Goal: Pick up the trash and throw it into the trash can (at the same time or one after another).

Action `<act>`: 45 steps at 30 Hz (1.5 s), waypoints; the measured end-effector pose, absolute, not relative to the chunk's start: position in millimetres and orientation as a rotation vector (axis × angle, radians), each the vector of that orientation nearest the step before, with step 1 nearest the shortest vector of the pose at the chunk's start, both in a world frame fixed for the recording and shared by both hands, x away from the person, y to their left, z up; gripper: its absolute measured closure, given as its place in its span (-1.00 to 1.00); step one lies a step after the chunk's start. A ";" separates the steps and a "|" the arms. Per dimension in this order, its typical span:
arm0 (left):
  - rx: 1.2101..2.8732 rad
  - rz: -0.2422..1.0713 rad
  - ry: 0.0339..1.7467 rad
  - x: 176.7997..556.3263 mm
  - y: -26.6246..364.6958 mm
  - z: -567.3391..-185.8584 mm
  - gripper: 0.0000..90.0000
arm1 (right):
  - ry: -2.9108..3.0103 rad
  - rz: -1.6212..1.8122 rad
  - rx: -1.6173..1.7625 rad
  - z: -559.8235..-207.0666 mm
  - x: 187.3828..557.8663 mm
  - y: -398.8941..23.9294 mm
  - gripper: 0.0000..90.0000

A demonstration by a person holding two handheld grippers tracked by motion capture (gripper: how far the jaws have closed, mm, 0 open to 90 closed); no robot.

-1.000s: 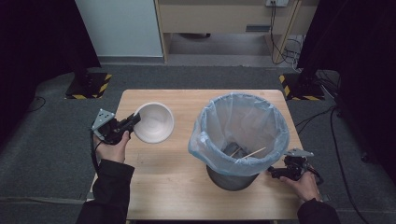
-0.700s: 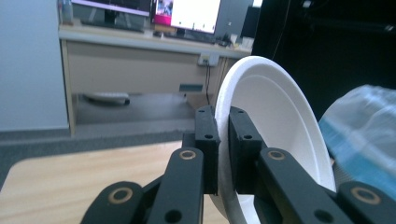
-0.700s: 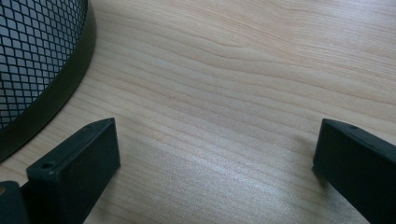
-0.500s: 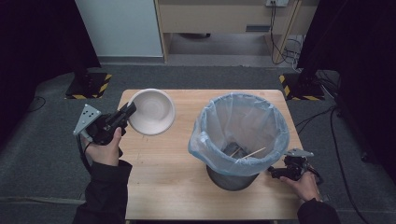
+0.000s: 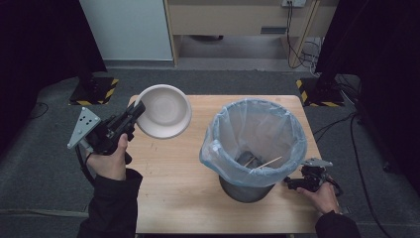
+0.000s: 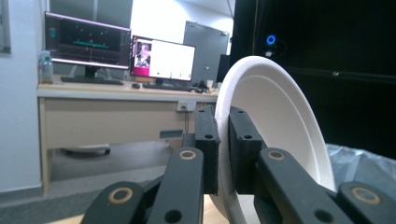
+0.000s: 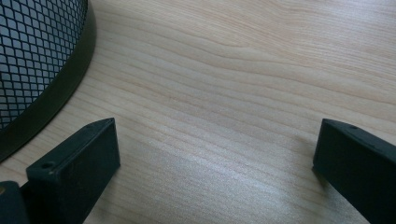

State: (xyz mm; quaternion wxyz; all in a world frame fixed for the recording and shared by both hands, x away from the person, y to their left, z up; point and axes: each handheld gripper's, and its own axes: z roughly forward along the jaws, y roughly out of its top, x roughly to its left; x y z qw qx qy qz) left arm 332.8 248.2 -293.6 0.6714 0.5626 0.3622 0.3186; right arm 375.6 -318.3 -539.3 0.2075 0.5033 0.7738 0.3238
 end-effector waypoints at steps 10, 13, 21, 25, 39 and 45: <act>1.252 0.700 0.730 337.4 213.2 -266.2 0.85 | 2.154 0.901 1.402 -539.3 375.5 -318.3 -0.98; 1.256 0.691 0.699 338.6 199.7 -258.5 0.85 | 2.154 0.902 1.403 -539.3 375.5 -318.2 -0.98; 1.279 0.673 0.647 340.8 172.1 -250.1 0.85 | 2.155 0.902 1.402 -539.3 375.5 -318.2 -0.98; 1.296 0.657 0.618 342.6 154.0 -246.4 0.85 | 2.155 0.902 1.402 -539.3 375.5 -318.2 -0.98; 1.356 0.592 0.561 349.6 101.8 -250.0 0.85 | 2.155 0.902 1.402 -539.3 375.5 -318.2 -0.98; 1.396 0.570 0.547 354.0 83.9 -259.7 0.85 | 2.155 0.902 1.402 -539.3 375.5 -318.2 -0.98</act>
